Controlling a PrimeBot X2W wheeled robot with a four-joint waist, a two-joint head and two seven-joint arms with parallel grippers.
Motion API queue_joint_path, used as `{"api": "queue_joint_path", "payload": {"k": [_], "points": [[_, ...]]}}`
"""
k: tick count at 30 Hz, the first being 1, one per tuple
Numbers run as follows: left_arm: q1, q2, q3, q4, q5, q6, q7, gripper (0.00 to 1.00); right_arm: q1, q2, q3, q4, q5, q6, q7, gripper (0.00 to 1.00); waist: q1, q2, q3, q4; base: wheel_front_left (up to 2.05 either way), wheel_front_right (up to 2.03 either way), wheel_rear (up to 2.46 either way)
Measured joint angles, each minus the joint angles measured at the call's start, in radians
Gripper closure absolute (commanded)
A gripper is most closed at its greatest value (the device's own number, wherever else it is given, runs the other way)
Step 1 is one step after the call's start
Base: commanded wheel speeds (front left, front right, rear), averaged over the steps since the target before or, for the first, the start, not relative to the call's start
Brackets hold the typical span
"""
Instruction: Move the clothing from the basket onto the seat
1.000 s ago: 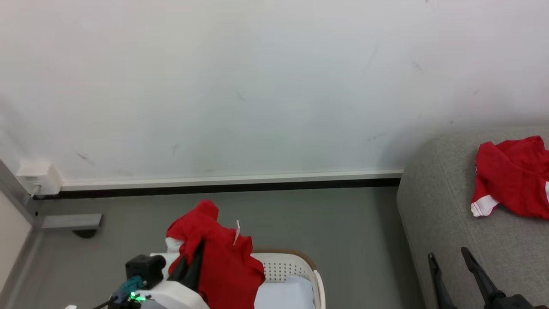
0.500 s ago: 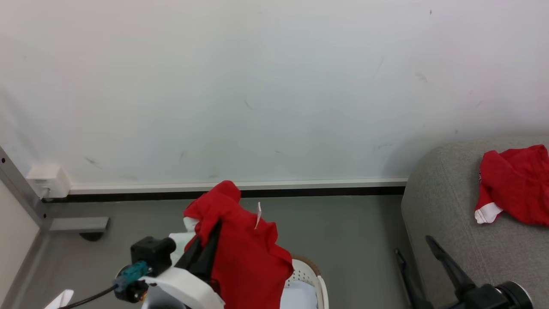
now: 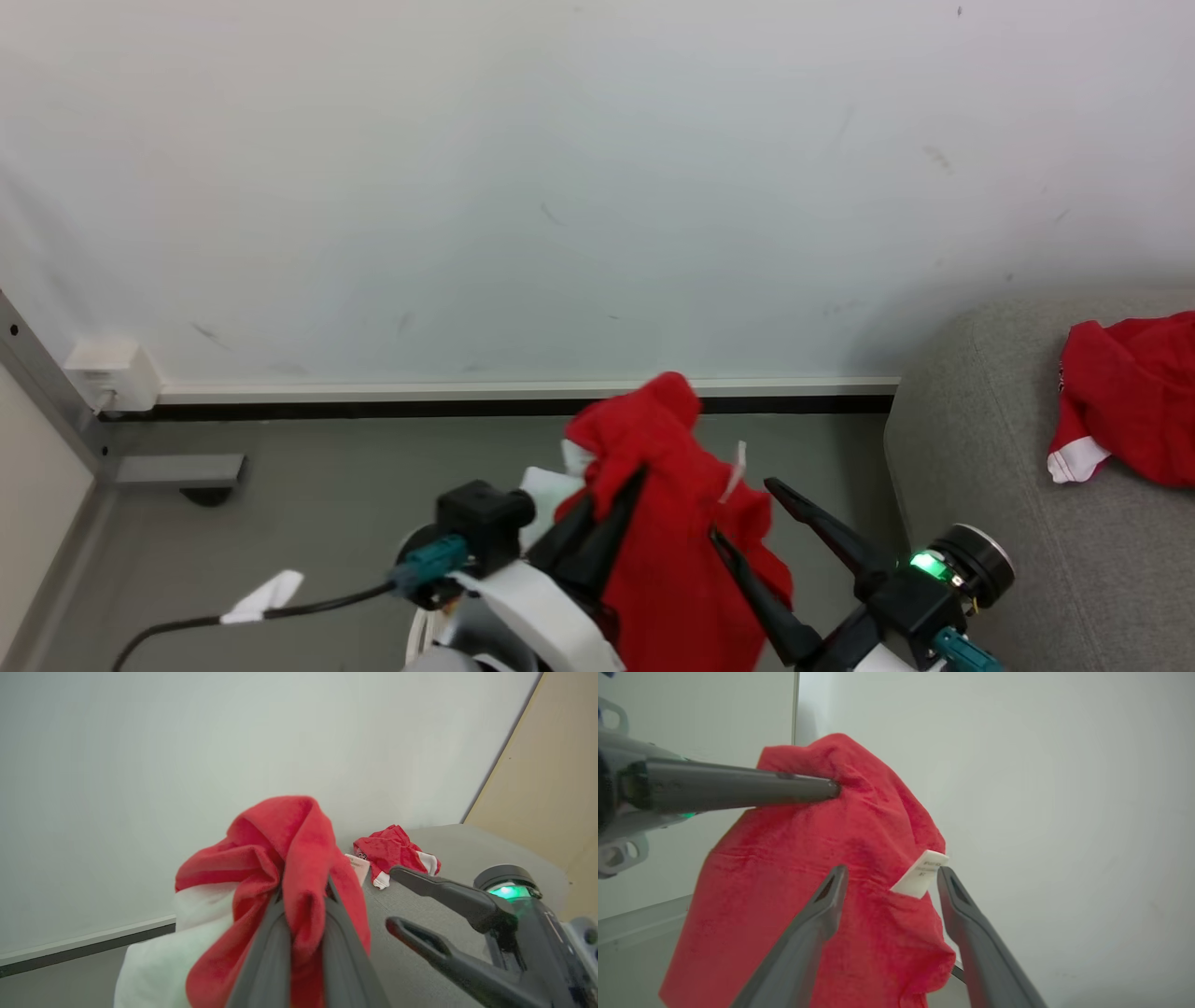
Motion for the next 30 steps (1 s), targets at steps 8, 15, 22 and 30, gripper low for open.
{"api": "queue_joint_path", "payload": {"k": [8, 15, 22, 30], "points": [[-0.037, -0.033, -0.104, 0.027, 0.001, -0.032, 0.008, 1.0, -0.057, -0.004, 0.074, 0.067, 0.037, 0.0, -0.001, 0.0, 0.0, 0.0, 0.0, -0.005, 0.0, 0.0, 0.0], [-0.054, -0.045, -0.151, 0.05, -0.063, -0.053, 0.022, 1.0, -0.094, -0.022, 0.137, 0.11, 0.091, 0.0, -0.001, 0.0, 0.0, 0.0, 0.0, -0.02, 0.0, 0.0, 0.0], [-0.055, -0.048, -0.178, 0.066, -0.13, -0.063, 0.046, 1.0, -0.116, -0.038, 0.154, 0.125, 0.124, 0.0, -0.001, 0.56, 0.0, 0.0, -0.001, -0.031, 0.0, 0.0, 0.0], [-0.061, -0.043, -0.181, 0.087, -0.136, -0.065, 0.04, 1.0, -0.116, -0.048, 0.177, 0.135, 0.177, 0.0, -0.001, 1.0, 0.0, 0.0, 0.001, -0.038, 0.0, 0.0, 0.0]]}}
